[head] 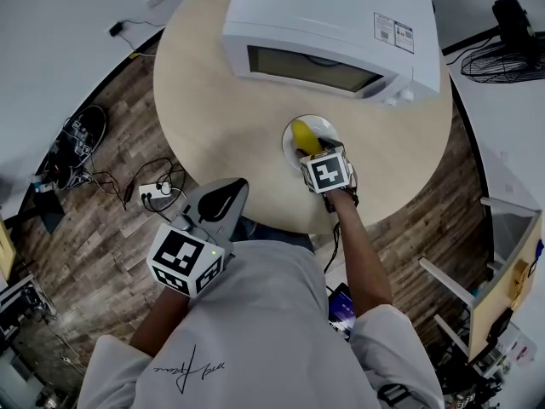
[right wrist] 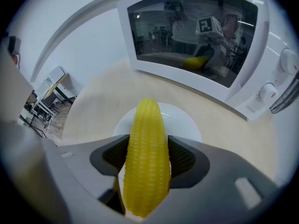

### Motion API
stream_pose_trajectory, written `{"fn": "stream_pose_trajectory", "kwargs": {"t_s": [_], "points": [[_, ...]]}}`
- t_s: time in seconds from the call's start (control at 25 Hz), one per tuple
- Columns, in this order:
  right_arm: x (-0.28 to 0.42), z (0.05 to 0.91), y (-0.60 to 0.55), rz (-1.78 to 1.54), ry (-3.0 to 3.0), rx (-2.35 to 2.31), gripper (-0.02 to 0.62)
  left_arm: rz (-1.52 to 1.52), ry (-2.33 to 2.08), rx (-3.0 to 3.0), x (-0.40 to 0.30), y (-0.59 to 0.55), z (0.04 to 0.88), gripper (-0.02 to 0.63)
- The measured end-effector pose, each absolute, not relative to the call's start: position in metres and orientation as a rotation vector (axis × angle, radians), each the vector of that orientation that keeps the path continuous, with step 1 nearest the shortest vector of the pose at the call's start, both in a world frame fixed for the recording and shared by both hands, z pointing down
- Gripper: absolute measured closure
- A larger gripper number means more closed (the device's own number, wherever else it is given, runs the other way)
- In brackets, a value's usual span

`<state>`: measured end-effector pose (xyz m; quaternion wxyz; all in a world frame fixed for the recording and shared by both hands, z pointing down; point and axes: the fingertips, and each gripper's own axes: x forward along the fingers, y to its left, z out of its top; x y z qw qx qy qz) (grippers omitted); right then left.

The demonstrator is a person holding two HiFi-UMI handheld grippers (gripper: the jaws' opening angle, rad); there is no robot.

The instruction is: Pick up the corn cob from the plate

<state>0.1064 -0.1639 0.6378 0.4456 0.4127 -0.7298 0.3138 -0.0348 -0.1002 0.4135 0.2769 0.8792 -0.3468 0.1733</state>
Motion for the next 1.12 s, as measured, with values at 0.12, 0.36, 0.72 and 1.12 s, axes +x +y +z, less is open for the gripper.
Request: {"fn": "stream_pose_trajectory", "kwargs": {"t_s": [0.12,0.36,0.72,1.12], "points": [[0.108,0.636,-0.164,0.784,-1.806,1.03,0.327,0.463,-0.929,2.365,-0.035,-0.101,0.413,0.614],[0.108,0.632,-0.165,0.758,-1.812,1.044,0.327,0.455,-0.918,2.369,-0.035,-0.101,0.412,0.614],[0.108,0.62,-0.165,0.784,-1.816,1.093,0.327,0.442,-0.903,2.371,-0.038,-0.103,0.411,0.614],[0.11,0.611,-0.164,0.821,-1.821,1.155,0.327,0.441,-0.878,2.4,-0.041,-0.106,0.408,0.614]]}}
